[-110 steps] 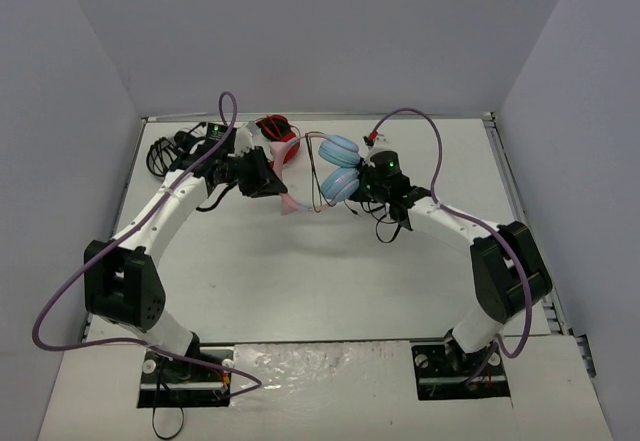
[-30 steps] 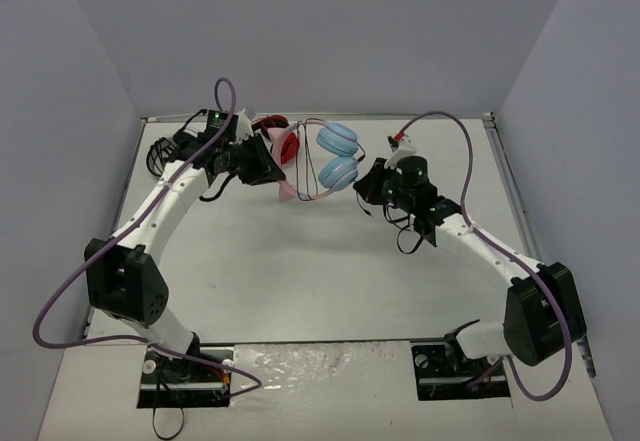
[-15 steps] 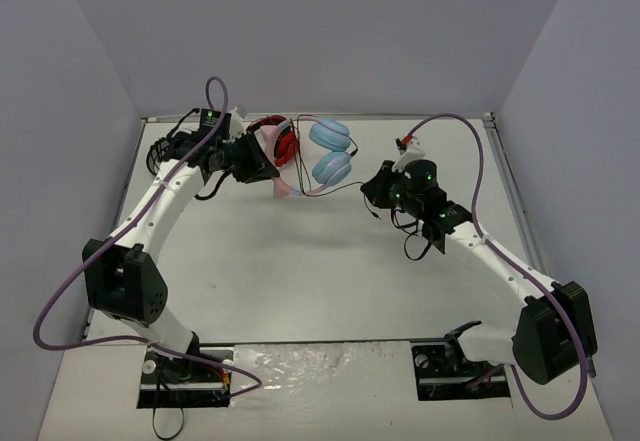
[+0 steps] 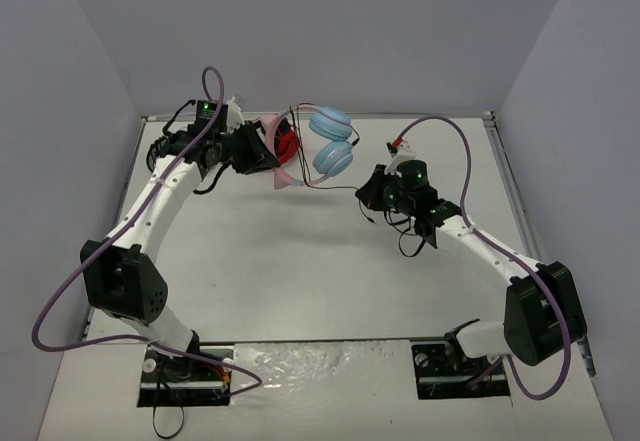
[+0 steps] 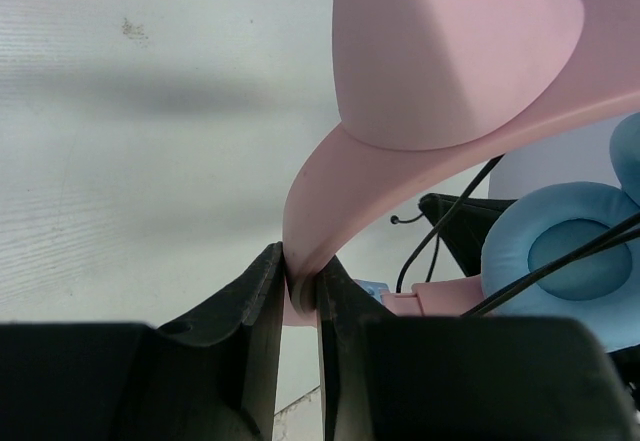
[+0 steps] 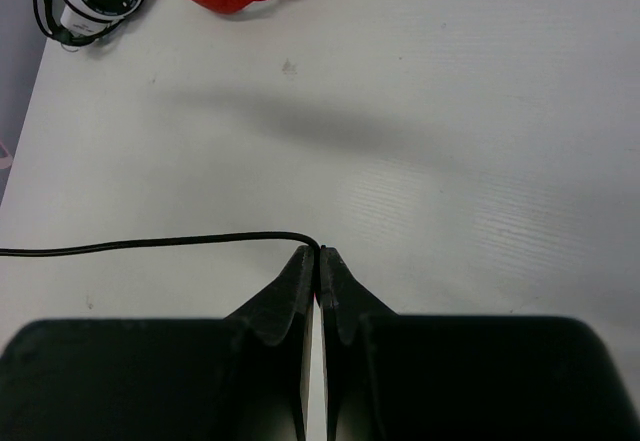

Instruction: Wrap the headphones

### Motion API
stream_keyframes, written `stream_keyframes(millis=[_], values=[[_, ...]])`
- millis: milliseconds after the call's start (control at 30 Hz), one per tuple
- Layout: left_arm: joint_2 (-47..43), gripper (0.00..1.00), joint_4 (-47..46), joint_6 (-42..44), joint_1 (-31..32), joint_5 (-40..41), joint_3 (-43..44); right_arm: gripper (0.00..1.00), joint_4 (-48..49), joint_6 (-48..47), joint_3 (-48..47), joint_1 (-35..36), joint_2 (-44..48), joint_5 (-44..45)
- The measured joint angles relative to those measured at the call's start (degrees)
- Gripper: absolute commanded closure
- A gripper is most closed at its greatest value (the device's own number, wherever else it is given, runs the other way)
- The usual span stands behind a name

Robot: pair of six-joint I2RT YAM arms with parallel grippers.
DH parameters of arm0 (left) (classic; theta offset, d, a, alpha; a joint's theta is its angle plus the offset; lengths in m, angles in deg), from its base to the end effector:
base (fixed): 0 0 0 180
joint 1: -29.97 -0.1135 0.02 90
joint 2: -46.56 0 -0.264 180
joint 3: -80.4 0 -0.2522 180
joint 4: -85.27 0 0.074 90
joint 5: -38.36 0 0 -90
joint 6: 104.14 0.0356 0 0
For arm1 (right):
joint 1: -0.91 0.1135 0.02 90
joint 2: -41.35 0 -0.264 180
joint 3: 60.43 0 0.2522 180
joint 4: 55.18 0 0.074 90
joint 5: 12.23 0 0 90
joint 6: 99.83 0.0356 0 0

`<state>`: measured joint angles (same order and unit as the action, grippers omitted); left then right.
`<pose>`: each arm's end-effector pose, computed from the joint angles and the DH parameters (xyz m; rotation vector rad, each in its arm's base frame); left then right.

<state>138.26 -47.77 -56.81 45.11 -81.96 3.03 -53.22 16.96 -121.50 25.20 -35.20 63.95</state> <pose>0.3430 -0.1114 0.3636 -0.2408 2.3265 -1.1198 0.2765 0.1341 0.2776 -0.1381 1.8780 0.8419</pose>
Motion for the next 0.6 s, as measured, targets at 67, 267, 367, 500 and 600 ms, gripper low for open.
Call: stream_keyframes(millis=[67, 267, 367, 500, 600], values=[[0.0, 1.00, 0.1, 0.0, -0.1, -0.1, 0.4, 1.00, 0.7, 0.1, 0.0, 0.0, -1.6, -0.8], [0.0, 1.00, 1.8, 0.4, -0.1, -0.1, 1.5, 1.00, 3.1, 0.5, 0.0, 0.0, -4.7, -2.9], [0.0, 1.00, 3.1, 0.7, -0.1, 0.2, 2.6, 1.00, 4.4, 1.0, 0.0, 0.0, -5.3, -3.9], [0.0, 1.00, 4.9, 1.7, -0.1, 1.0, 4.6, 1.00, 5.3, 1.6, 0.0, 0.1, -5.8, -4.8], [0.0, 1.00, 6.4, 2.9, -0.1, 2.1, 6.2, 1.00, 5.9, 1.7, 0.0, 0.1, -5.8, -5.1]])
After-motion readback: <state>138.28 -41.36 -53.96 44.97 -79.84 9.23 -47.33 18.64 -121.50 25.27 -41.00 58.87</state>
